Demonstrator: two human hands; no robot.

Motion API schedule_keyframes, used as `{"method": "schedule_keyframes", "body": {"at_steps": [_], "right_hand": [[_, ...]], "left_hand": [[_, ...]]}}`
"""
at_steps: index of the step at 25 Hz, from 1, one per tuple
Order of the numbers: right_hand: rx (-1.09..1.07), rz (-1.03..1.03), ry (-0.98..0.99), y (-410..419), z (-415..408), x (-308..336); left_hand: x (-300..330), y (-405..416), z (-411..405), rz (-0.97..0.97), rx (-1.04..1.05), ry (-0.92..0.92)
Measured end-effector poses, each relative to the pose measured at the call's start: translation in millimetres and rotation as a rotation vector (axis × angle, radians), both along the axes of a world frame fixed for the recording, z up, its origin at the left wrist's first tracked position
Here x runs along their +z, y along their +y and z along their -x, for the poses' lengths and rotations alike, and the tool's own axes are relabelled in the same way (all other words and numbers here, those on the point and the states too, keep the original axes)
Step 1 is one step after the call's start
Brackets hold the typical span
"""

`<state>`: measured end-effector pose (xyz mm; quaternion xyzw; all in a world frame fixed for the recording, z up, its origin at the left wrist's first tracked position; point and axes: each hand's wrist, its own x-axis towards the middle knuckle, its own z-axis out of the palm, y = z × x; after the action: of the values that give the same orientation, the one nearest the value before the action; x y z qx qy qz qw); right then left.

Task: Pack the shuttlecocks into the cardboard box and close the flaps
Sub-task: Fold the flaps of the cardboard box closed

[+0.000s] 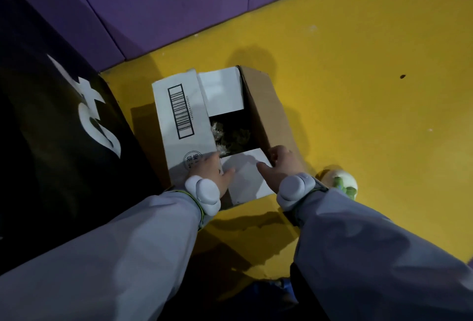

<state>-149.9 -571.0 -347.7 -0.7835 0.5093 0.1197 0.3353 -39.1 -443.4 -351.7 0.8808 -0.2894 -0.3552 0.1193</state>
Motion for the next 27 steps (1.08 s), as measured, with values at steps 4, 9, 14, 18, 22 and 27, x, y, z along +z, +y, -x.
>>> {"method": "schedule_keyframes", "body": {"at_steps": [4, 9, 14, 18, 22, 27], "right_hand": [[-0.154, -0.022, 0.019, -25, 15, -40], [-0.259, 0.015, 0.037, -64, 19, -79], [-0.372, -0.129, 0.142, -94, 23, -106], [-0.454, -0.213, 0.101, -100, 24, -102], [-0.452, -0.141, 0.083, -103, 25, -73], [-0.432, -0.037, 0.025, -98, 33, -19]], "left_hand": [[-20, -1, 9, -0.057, -0.034, -0.078], [-38, -20, -9, 0.032, 0.028, -0.259], [-54, -46, -10, 0.080, 0.063, -0.361], [-58, -48, -2, 0.076, 0.035, -0.414], [-44, -46, -4, 0.077, 0.024, -0.347], [-10, -34, 1, 0.120, 0.023, -0.306]]}}
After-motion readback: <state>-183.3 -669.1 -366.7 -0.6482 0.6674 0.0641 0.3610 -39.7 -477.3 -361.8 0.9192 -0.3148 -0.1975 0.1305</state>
